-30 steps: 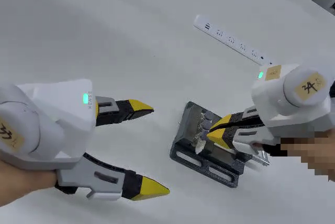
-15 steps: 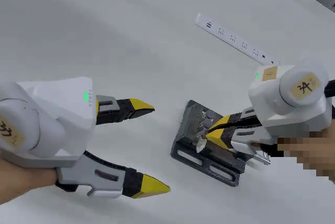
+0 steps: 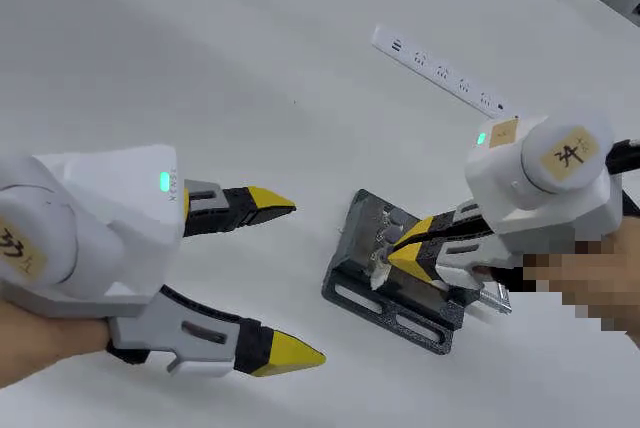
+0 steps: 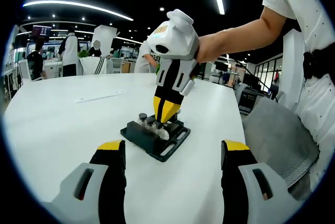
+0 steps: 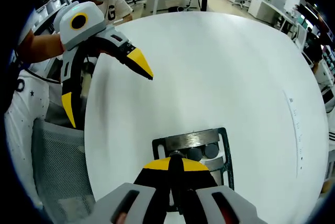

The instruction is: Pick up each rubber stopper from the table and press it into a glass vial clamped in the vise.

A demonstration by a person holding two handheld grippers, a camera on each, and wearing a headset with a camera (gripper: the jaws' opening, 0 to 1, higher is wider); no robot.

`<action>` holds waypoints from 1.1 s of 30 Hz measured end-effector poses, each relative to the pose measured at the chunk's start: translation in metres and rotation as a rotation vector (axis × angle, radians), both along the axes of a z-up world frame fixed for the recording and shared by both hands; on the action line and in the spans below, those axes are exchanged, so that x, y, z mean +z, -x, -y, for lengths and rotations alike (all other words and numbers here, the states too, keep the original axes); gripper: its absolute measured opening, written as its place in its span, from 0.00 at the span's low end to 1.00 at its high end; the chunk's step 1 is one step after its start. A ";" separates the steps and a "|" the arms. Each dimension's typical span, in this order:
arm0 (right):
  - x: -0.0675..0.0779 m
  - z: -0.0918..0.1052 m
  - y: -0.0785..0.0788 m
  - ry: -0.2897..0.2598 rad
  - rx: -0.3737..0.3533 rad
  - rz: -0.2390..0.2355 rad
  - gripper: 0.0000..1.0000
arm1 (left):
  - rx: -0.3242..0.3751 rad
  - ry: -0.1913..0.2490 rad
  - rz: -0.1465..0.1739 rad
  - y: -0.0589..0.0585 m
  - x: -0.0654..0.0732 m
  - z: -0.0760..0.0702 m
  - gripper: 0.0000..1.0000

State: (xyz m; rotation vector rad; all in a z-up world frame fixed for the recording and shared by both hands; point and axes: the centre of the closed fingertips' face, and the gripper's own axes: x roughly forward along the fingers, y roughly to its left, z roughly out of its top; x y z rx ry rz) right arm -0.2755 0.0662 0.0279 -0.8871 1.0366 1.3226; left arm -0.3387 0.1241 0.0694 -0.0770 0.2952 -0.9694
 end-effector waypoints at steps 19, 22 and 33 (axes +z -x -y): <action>0.000 -0.002 0.000 0.030 0.020 -0.005 0.01 | 0.001 0.006 0.008 -0.002 0.003 0.000 0.74; 0.000 -0.002 0.001 0.031 0.016 -0.010 0.01 | 0.002 0.006 0.007 -0.001 0.003 0.000 0.74; -0.001 -0.002 0.000 0.038 0.024 -0.014 0.02 | 0.004 0.006 0.008 -0.001 0.003 0.000 0.73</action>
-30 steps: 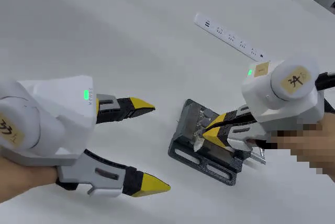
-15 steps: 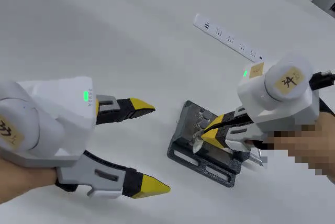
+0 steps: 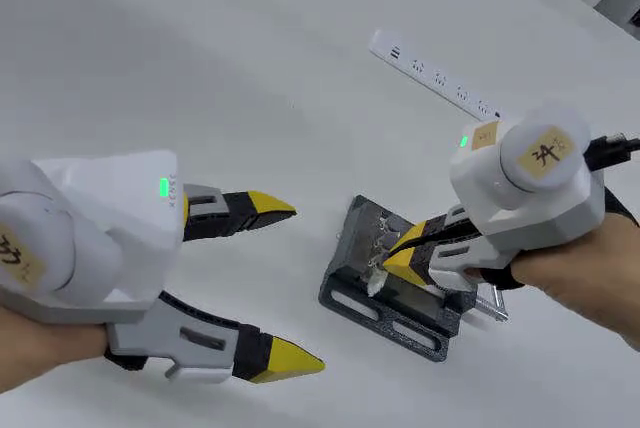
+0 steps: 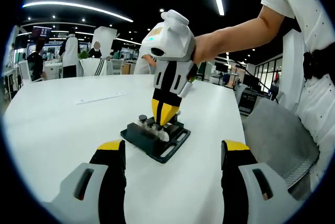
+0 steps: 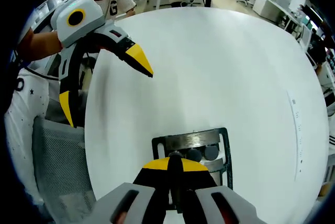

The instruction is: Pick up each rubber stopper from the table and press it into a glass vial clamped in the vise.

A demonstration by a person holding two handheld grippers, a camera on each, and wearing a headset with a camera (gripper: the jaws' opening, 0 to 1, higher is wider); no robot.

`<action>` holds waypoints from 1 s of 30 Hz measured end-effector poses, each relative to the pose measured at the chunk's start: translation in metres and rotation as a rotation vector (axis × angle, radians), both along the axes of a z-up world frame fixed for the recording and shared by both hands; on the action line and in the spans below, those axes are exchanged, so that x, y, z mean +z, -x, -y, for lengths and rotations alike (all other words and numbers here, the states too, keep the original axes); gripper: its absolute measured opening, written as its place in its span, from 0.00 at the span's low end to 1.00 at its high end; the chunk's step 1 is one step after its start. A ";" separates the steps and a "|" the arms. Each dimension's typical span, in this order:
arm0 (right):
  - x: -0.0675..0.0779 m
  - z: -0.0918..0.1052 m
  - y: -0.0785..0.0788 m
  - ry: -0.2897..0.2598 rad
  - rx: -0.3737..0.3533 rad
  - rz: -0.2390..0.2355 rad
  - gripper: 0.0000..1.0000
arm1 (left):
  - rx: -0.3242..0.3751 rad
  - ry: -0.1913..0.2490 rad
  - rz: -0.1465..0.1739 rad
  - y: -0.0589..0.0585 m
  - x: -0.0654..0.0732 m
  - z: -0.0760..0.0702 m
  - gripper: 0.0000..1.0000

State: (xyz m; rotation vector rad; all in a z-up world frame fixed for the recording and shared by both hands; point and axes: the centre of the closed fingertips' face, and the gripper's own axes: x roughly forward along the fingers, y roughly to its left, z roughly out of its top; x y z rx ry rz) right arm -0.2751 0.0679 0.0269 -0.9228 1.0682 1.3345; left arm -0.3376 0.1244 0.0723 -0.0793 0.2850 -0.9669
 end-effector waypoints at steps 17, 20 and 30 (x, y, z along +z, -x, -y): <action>0.001 0.000 0.003 0.011 -0.005 -0.009 0.02 | 0.005 0.002 0.001 -0.001 0.000 0.000 0.73; 0.000 0.000 0.002 0.015 -0.002 -0.009 0.02 | 0.006 0.003 0.001 -0.001 0.001 0.000 0.73; 0.001 0.000 0.002 0.015 -0.018 -0.020 0.02 | 0.004 0.005 0.003 -0.003 0.001 0.001 0.73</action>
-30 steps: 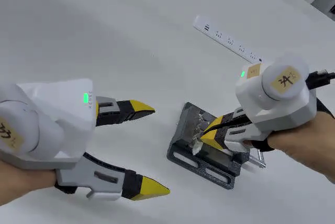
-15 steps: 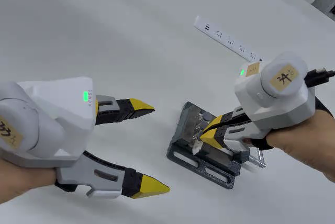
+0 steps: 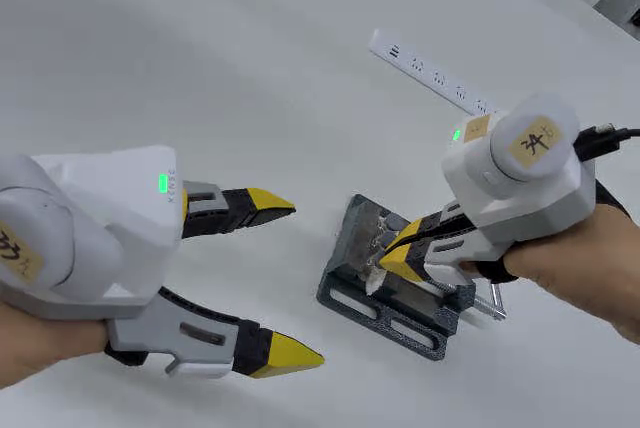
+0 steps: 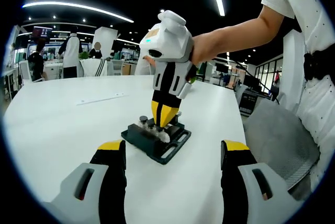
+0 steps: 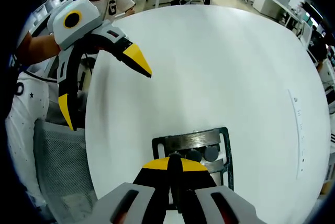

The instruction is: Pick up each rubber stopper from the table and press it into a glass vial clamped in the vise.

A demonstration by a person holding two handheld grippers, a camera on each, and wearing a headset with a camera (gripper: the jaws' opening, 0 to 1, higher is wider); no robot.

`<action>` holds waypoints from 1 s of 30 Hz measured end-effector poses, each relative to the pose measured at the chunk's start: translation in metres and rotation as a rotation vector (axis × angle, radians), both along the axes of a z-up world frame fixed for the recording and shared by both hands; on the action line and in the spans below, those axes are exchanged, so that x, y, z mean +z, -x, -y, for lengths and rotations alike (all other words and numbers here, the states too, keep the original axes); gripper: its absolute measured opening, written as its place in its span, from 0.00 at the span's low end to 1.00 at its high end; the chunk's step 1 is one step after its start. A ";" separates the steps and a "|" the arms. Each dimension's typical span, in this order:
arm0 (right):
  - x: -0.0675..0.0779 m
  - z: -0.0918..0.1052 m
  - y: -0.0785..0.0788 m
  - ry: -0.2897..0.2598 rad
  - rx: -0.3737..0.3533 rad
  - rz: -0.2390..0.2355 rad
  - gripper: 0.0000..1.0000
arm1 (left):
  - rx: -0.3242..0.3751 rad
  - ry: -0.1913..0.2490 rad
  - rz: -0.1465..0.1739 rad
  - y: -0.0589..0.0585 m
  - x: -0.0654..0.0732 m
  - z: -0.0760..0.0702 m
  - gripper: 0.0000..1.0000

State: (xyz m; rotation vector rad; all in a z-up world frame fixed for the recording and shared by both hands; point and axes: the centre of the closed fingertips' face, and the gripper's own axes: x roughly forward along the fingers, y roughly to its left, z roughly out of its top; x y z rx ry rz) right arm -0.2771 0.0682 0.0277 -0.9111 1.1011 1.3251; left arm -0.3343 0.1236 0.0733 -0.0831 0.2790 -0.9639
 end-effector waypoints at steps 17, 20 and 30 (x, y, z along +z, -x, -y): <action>0.000 -0.001 -0.001 0.008 0.001 -0.003 0.02 | 0.001 -0.001 0.004 -0.001 0.001 -0.002 0.72; -0.001 -0.001 -0.001 0.010 0.002 -0.003 0.02 | 0.000 -0.002 0.004 -0.001 0.001 -0.001 0.72; -0.002 -0.001 -0.001 0.024 0.015 -0.009 0.02 | -0.004 -0.006 0.003 0.001 0.001 0.000 0.72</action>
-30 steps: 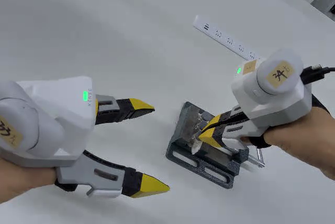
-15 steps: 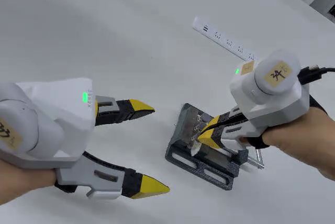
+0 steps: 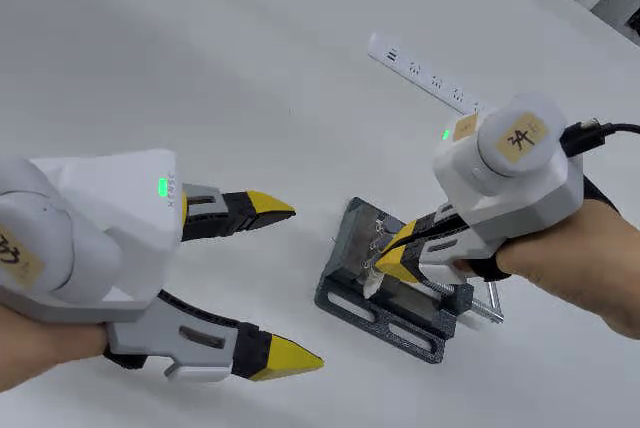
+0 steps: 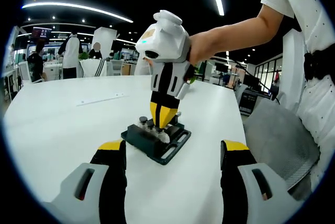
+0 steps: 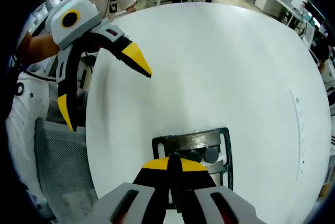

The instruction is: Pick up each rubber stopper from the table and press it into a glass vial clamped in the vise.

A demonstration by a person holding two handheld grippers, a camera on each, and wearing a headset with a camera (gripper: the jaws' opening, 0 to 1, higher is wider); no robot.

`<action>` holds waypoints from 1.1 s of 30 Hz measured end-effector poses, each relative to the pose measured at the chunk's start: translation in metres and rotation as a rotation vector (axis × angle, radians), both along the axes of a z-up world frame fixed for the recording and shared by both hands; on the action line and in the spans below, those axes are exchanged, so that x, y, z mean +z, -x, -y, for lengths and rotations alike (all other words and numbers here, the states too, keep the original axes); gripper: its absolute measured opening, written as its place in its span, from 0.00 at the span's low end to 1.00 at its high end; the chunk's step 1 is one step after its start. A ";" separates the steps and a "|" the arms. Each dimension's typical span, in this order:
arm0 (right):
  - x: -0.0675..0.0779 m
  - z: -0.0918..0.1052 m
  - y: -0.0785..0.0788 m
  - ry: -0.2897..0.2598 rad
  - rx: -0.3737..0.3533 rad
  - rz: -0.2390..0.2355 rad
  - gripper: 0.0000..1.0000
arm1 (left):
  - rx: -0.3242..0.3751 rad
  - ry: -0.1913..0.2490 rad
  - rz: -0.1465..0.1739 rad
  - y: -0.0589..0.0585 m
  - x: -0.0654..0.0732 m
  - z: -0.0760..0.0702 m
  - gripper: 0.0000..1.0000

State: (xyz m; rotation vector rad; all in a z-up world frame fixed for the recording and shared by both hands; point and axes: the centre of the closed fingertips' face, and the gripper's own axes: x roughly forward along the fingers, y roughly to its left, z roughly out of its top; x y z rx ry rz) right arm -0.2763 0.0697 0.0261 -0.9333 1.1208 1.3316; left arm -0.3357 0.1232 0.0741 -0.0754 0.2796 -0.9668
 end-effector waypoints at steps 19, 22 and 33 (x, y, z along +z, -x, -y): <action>0.002 0.000 0.003 -0.008 -0.024 0.010 0.02 | -0.004 -0.008 0.007 0.000 0.004 0.000 0.72; 0.002 0.000 0.003 -0.017 -0.021 0.032 0.02 | -0.003 -0.011 0.011 0.000 0.006 -0.001 0.72; -0.001 -0.002 -0.001 -0.005 0.013 0.050 0.02 | -0.002 -0.016 0.015 0.000 0.008 -0.003 0.72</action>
